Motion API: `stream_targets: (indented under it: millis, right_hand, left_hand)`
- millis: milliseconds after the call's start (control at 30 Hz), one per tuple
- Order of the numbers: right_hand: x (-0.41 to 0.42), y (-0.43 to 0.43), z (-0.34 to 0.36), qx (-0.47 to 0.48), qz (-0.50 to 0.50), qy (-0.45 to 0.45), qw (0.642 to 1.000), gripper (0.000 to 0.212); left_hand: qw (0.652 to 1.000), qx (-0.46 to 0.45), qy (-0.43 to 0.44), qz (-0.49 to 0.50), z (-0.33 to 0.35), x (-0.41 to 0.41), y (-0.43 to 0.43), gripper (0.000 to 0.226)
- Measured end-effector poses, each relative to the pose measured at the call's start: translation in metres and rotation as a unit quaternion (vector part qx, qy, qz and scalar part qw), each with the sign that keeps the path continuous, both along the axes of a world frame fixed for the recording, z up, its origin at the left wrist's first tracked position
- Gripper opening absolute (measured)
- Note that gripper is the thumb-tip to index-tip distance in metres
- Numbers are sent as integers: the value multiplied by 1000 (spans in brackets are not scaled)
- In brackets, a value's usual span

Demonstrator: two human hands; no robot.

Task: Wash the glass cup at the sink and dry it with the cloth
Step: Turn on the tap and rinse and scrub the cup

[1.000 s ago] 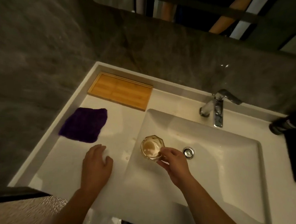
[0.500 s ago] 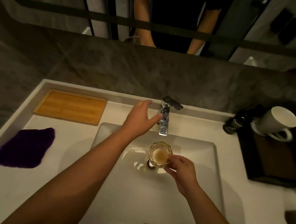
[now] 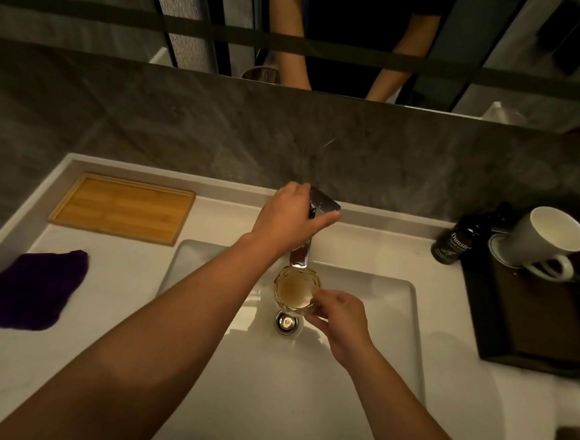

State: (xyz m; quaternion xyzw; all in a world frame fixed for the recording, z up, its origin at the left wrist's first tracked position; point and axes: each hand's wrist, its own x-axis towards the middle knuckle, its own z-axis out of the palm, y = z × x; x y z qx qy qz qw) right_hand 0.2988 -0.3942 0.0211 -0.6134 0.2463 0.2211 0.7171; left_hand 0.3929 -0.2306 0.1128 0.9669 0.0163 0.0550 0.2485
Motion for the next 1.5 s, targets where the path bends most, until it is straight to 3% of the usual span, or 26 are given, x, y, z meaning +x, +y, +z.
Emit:
stream_targets:
  millis: [300, 467, 567, 667, 767, 867, 1500]
  right_hand:
    - [-9, 4, -5, 0, 1, 13, 1000, 25]
    - [-18, 4, -3, -10, 5, 17, 1000, 14]
    - [-22, -1, -3, -12, 4, 15, 1000, 15]
    - [-20, -2, -4, -13, -8, 11, 1000, 17]
    - [-18, 6, -6, -12, -5, 5, 1000, 18]
    - [-22, 7, -7, -12, 21, 1, 1000, 20]
    - [-18, -1, -5, -13, 49, 23, 998, 23]
  left_hand:
    - [996, -84, 40, 4, 9, 3, 4, 66]
    - [978, -198, 53, 32, 1, -19, 13, 75]
    - [958, -253, 47, 127, -34, -62, 35, 51]
    - [899, -363, 164, 183, -74, -111, 47, 21]
    - [806, -508, 246, 175, -97, -138, 42, 21]
    - [773, -561, 238, 178, -107, -146, 34, 23]
    - [766, -577, 197, 206, -112, -150, 21, 22]
